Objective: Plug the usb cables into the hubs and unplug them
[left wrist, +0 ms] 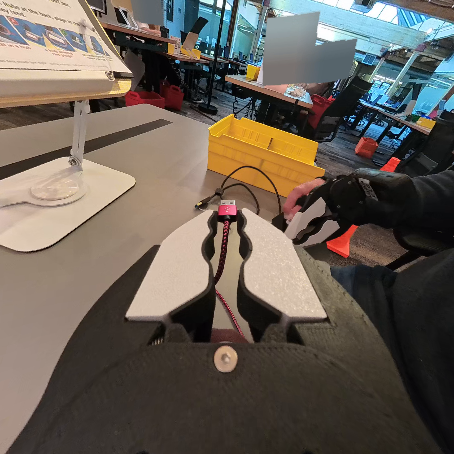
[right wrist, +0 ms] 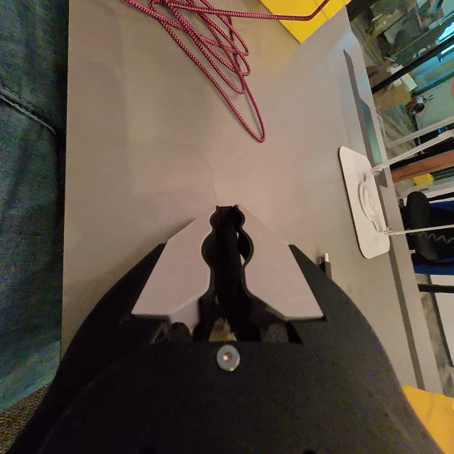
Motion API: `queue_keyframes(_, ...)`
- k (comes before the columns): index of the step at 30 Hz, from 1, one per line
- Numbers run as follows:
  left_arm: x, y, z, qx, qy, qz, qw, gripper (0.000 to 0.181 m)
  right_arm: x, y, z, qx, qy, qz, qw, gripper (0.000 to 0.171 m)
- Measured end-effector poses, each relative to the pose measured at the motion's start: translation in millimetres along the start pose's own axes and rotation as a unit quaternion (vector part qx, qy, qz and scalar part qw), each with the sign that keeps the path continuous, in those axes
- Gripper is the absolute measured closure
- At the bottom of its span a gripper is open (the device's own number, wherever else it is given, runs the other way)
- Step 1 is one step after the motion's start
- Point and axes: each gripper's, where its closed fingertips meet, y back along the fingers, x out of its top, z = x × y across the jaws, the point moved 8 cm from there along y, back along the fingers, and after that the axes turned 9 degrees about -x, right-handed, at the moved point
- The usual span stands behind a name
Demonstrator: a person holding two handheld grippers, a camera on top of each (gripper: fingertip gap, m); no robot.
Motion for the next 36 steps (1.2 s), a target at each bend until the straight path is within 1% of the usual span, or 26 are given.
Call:
queue_keyframes(3,-0.3,-0.6,0.7,-0.001,-0.001,-0.001,1.000,0.166,1.5,3.4,-8.4,-0.015,0.026,-0.002,1.000,0.163)
queue_keyframes(6,-0.1,-0.6,0.8,-0.001,-0.001,-0.001,1.000,0.166,-4.2,2.3,-21.6,0.003,0.049,-0.040,0.998,0.167)
queue_keyframes(7,-0.2,-0.6,0.8,-0.001,-0.001,-0.002,1.000,0.166,-4.7,2.6,-22.4,-0.004,0.042,-0.044,0.998,0.168)
queue_keyframes(9,-0.4,-0.2,0.4,0.000,-0.001,-0.002,1.000,0.166,-5.8,5.2,-16.1,0.002,0.009,-0.080,0.997,0.169)
queue_keyframes(11,-0.8,-0.2,-0.1,-0.001,0.001,0.000,1.000,0.166,-8.4,8.9,-10.9,0.018,-0.029,-0.107,0.994,0.165)
queue_keyframes(13,-1.3,-1.1,-0.1,-0.002,0.001,-0.002,1.000,0.166,-10.3,12.8,-8.2,0.039,-0.078,-0.129,0.988,0.150)
queue_keyframes(15,-2.3,-1.8,-0.5,-0.003,0.002,-0.003,1.000,0.166,-10.6,17.3,-3.2,0.037,-0.111,-0.142,0.983,0.149)
queue_keyframes(16,-2.8,-1.9,-0.6,-0.003,0.002,-0.003,1.000,0.166,-10.8,19.9,-0.3,0.030,-0.125,-0.149,0.981,0.144)
queue_keyframes(17,-3.0,-1.7,-0.8,-0.003,0.003,-0.003,1.000,0.166,-10.5,22.5,2.3,0.028,-0.146,-0.155,0.977,0.136)
queue_keyframes(19,-3.3,-0.9,-1.4,-0.002,0.004,-0.002,1.000,0.166,-10.1,27.8,9.1,0.021,-0.206,-0.173,0.963,0.127)
queue_keyframes(21,-3.4,-0.2,-2.0,-0.002,0.005,-0.001,1.000,0.166,-12.4,33.3,17.0,0.004,-0.267,-0.192,0.944,0.107)
queue_keyframes(24,-3.2,0.3,-2.1,-0.002,0.006,-0.001,1.000,0.166,-16.7,42.0,28.2,-0.036,-0.343,-0.193,0.919,0.090)
queue_keyframes(27,-3.6,0.8,-2.2,-0.004,0.008,0.001,1.000,0.166,-22.9,49.1,40.9,-0.078,-0.367,-0.205,0.904,0.078)
queue_keyframes(29,-3.8,0.9,-2.5,-0.004,0.009,0.002,1.000,0.166,-29.6,51.2,46.4,-0.085,-0.382,-0.230,0.891,0.059)
queue_keyframes(31,-4.0,0.7,-2.6,-0.005,0.011,0.003,1.000,0.166,-36.3,47.1,45.7,-0.069,-0.401,-0.260,0.876,0.043)
queue_keyframes(34,-4.5,-0.1,-2.1,-0.007,0.013,0.004,1.000,0.166,-44.3,35.8,47.1,-0.072,-0.418,-0.281,0.861,0.037)
queue_keyframes(36,-4.6,-0.3,-2.0,-0.009,0.014,0.006,1.000,0.166,-50.2,30.3,44.0,-0.077,-0.414,-0.302,0.855,0.037)
